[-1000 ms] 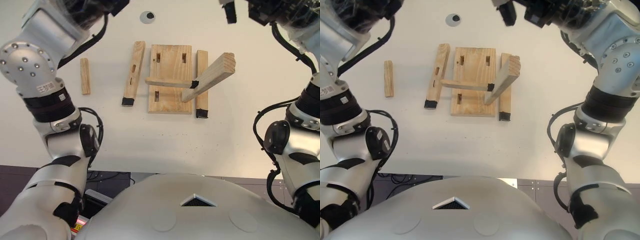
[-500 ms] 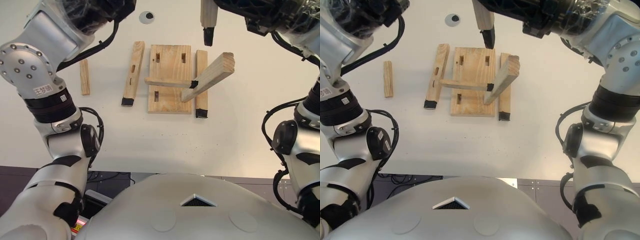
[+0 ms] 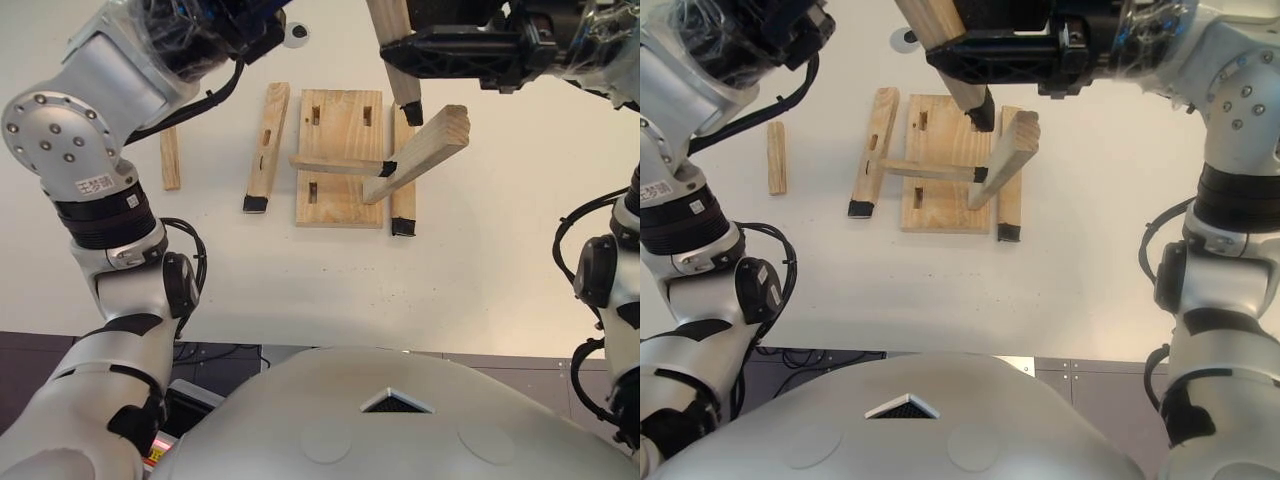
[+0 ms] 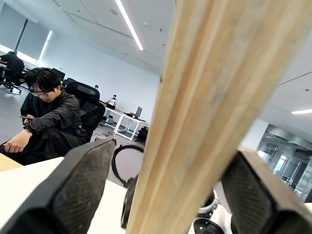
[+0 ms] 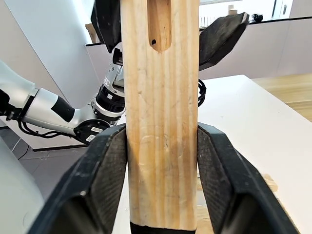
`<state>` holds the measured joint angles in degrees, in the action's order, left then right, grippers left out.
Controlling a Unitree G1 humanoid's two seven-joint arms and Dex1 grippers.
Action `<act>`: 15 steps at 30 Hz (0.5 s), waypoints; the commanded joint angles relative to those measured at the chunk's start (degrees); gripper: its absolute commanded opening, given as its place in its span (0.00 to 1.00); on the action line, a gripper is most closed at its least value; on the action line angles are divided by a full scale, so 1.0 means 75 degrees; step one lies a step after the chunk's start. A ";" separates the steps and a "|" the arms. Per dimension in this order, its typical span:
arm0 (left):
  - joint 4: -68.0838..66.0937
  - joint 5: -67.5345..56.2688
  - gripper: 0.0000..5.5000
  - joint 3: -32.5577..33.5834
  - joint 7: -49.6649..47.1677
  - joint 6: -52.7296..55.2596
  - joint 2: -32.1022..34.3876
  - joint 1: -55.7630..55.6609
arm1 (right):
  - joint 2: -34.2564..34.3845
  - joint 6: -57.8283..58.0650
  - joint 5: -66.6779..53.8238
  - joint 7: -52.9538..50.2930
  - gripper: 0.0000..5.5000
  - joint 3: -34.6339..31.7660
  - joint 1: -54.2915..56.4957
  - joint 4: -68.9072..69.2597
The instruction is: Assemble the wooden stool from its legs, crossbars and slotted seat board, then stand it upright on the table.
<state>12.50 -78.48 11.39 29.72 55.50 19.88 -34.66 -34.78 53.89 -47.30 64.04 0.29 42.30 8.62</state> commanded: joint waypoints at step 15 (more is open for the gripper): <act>-0.0455 0.1902 0.37 -0.0182 0.1404 -0.1370 0.0287 0.1077 | -0.0354 -0.0057 0.0471 0.0231 0.62 0.0088 0.0341 -0.0645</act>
<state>10.86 -67.89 10.42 38.07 47.52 20.40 -28.59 -35.14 54.35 -44.98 65.62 0.88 43.95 4.46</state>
